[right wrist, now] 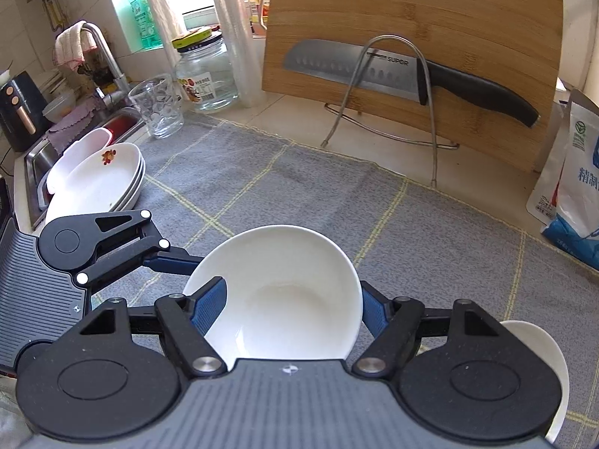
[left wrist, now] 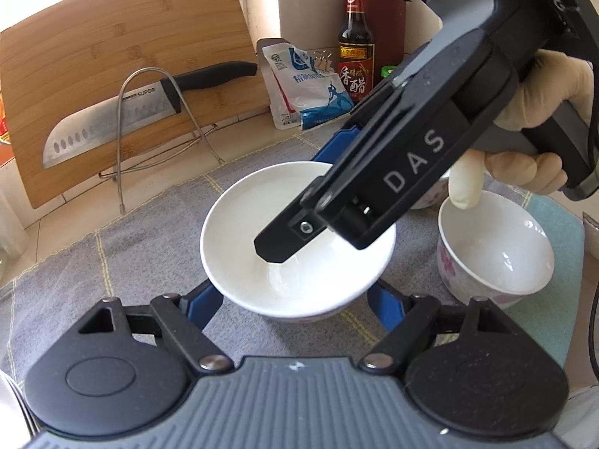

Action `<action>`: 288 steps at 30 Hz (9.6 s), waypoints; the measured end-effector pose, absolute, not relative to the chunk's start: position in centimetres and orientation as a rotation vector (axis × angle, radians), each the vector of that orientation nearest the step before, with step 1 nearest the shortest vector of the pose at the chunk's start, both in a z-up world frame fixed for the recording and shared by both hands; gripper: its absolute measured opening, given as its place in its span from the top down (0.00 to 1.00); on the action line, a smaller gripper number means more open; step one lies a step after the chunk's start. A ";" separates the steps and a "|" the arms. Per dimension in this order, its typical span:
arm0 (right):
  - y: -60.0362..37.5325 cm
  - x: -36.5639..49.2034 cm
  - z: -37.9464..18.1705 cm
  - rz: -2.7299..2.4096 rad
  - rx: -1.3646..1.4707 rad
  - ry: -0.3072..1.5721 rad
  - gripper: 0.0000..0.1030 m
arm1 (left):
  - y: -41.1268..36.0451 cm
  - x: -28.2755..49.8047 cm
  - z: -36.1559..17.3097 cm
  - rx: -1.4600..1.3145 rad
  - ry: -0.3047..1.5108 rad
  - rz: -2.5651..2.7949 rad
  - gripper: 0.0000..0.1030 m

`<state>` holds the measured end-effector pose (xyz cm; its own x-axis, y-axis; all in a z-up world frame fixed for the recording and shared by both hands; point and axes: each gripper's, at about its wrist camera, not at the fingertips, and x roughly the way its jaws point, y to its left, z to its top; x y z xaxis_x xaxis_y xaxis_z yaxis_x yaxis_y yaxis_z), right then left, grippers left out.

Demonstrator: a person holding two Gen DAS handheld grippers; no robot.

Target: Organize plates and bowls

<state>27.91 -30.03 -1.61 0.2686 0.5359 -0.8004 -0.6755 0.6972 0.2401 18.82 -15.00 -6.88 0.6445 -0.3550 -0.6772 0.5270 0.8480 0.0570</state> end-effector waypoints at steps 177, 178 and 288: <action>-40.0 19.0 -0.3 0.841 -0.047 0.992 0.25 | -23.6 8.7 -5.6 0.279 0.633 -0.482 0.15; -39.5 18.9 -0.1 0.853 -0.054 0.987 0.25 | -23.3 8.6 -5.5 0.275 0.633 -0.475 0.15; -25.3 18.3 1.8 0.972 -0.184 0.856 0.00 | -10.4 5.7 -1.8 0.156 0.649 -0.329 0.06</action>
